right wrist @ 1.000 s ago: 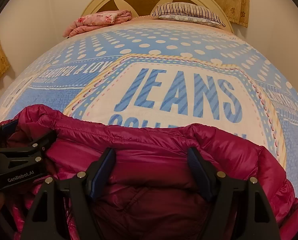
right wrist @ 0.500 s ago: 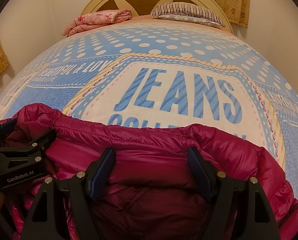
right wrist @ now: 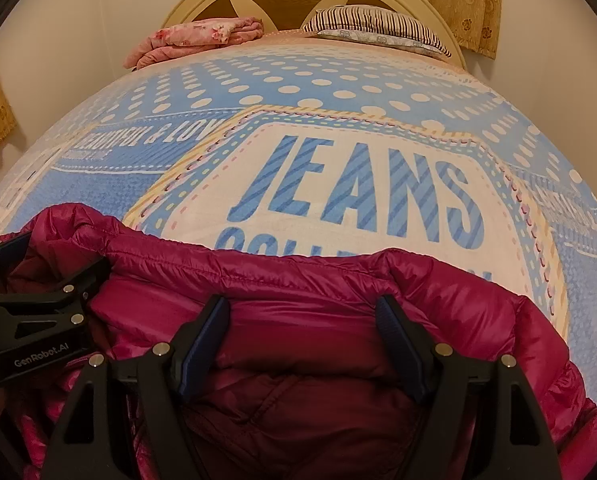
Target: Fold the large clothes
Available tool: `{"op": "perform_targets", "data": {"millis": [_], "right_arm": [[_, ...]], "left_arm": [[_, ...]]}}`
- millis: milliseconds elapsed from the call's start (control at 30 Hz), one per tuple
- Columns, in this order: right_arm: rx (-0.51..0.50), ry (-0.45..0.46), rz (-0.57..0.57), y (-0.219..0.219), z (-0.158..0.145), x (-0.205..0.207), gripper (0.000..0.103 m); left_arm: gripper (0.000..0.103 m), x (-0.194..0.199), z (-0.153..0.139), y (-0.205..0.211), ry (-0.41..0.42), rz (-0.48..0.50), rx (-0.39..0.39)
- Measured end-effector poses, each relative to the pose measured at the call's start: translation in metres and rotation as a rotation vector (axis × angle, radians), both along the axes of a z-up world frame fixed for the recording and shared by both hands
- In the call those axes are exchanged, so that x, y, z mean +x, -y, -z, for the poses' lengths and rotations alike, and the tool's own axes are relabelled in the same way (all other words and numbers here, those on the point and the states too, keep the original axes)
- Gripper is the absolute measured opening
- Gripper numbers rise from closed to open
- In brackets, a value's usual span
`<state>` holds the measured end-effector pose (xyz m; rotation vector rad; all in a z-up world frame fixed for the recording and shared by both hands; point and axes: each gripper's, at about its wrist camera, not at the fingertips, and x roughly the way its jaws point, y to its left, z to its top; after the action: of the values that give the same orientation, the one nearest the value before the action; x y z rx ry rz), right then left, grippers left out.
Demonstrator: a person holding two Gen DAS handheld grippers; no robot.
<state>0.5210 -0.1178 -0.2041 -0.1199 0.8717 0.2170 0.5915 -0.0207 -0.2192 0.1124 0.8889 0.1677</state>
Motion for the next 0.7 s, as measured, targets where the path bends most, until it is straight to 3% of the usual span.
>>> {"op": "perform_targets", "data": {"millis": [500,700], "right_arm": [[-0.017,-0.008,-0.003,-0.001,0.000,0.000,0.078],[-0.054,-0.057,-0.076,-0.003,-0.010,0.006,0.079]], "left_arm": [[0.103,0.001,0.001,0.000,-0.004,0.004,0.005],[0.103,0.008,-0.008,-0.008,-0.083,0.043,-0.054]]}}
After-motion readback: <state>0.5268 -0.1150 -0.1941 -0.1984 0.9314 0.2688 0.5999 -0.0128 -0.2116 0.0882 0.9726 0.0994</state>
